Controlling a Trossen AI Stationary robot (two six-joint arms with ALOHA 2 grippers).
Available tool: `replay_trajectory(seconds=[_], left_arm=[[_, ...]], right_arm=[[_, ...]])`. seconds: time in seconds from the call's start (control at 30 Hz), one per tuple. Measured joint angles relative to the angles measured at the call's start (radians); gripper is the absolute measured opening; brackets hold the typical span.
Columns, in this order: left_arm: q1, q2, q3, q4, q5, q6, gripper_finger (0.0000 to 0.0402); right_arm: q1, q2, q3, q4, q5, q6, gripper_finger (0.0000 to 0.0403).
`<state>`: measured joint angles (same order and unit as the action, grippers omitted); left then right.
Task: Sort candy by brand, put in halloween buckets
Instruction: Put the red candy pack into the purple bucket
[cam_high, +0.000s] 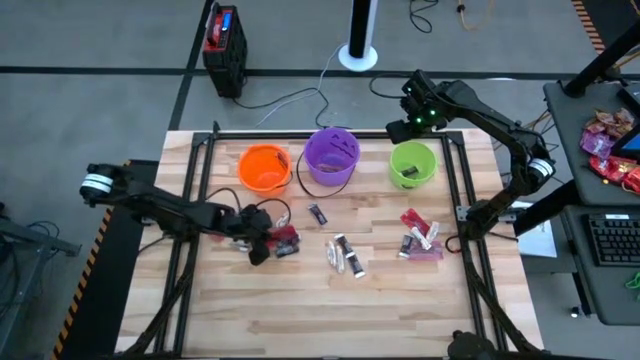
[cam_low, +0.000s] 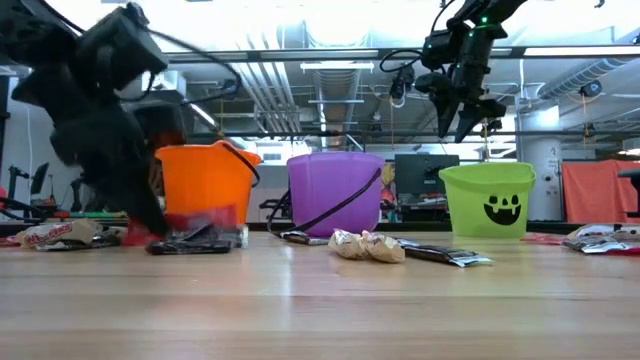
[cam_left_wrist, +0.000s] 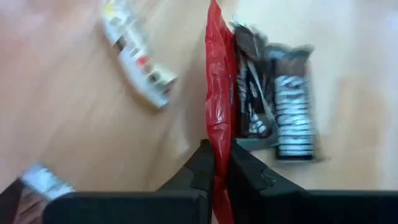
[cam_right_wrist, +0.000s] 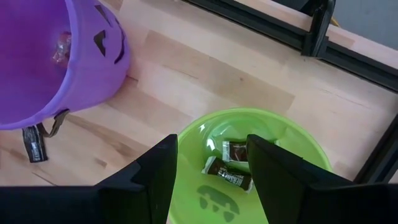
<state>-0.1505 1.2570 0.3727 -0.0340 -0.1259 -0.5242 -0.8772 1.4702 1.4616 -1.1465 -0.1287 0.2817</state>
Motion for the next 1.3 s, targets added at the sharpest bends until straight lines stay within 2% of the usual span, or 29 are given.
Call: replay_trajectory(seconds=[0.1,0.2,0.33,0.47,0.63,0.77,0.87,1.03,1.1,1.17,1.3], left_arm=[[0.000,-0.080,0.004,-0.024,0.034,-0.021,0.0005],[0.000,-0.165,0.059,-0.134,0.034,-0.028,0.0003],[0.011,-0.239,0.200,-0.376,0.005,0.005,0.0002],[0.059,-0.267,0.359,-0.544,-0.026,0.045,0.0001],[0.204,-0.264,0.531,-0.588,-0.132,0.167,0.0001],[0.387,-0.220,0.651,-0.573,-0.131,0.323,0.0000],[0.527,-0.174,0.717,-0.484,-0.055,0.455,0.0000],[0.730,-0.038,0.797,-0.286,0.210,0.593,0.0000],[0.776,0.036,0.834,-0.229,0.309,0.629,0.0000],[0.799,0.103,0.879,-0.190,0.375,0.652,0.0000],[0.810,0.206,0.945,-0.184,0.422,0.707,0.0000]], right_arm=[[0.000,0.005,0.000,0.001,0.001,-0.010,0.0185],[0.000,0.006,0.000,0.004,0.002,-0.015,0.0185],[0.000,0.006,0.000,0.029,0.020,-0.040,0.0185],[0.000,0.006,0.000,0.111,0.018,-0.073,0.0185],[0.000,0.006,0.000,0.287,-0.051,-0.135,0.0185],[0.000,0.006,0.000,0.464,-0.155,-0.192,0.0185],[0.000,0.006,0.000,0.595,-0.267,-0.238,0.0185],[0.000,0.033,0.000,0.851,-0.525,-0.279,0.0185],[0.000,0.058,0.000,0.976,-0.644,-0.256,0.0185],[0.000,0.084,0.000,1.094,-0.710,-0.215,0.0185],[-0.003,0.133,0.000,1.236,-0.788,-0.150,0.0185]])
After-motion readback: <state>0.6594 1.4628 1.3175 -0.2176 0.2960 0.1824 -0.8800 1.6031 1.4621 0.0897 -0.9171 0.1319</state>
